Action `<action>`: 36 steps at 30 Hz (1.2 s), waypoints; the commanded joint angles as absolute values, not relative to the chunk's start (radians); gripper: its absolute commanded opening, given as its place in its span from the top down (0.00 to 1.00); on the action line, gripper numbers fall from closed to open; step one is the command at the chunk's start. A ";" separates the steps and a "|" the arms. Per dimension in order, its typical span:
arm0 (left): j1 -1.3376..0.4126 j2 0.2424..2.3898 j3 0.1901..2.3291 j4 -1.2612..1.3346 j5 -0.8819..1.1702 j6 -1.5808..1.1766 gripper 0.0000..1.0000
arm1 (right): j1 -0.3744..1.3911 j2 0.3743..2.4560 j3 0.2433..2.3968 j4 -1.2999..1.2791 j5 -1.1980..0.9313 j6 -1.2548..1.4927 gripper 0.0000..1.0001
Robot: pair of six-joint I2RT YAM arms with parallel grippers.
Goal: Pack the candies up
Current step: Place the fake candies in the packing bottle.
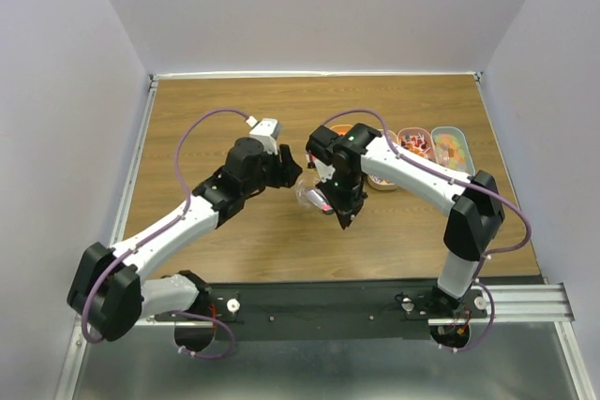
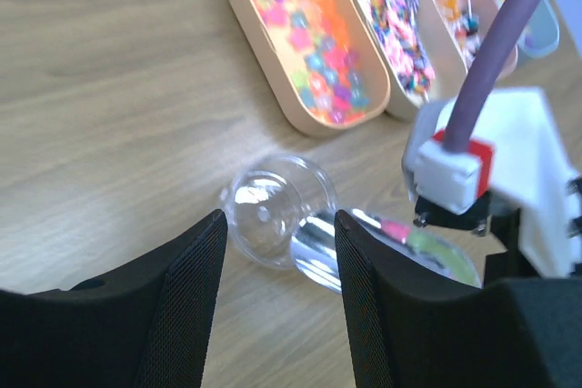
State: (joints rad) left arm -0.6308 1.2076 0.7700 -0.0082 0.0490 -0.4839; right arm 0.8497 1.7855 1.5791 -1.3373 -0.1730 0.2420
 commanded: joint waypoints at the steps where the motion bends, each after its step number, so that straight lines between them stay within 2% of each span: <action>1: -0.577 1.115 0.772 -0.052 -0.063 -0.491 0.41 | 0.856 1.833 1.603 -1.390 -0.222 0.242 0.99; 22: -0.518 1.006 0.739 -0.120 -0.094 -0.462 0.41 | 0.830 1.864 1.635 -1.390 -0.268 0.330 0.99; 36: -0.515 0.976 0.706 -0.118 -0.080 -0.472 0.41 | 0.773 1.888 1.666 -1.388 -0.456 0.285 0.99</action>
State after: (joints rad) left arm -0.5228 1.0035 0.7250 -0.1081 -0.0681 -0.4751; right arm 0.7906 1.8648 1.6352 -1.3373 -0.3504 0.3107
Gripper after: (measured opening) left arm 0.589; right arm 0.159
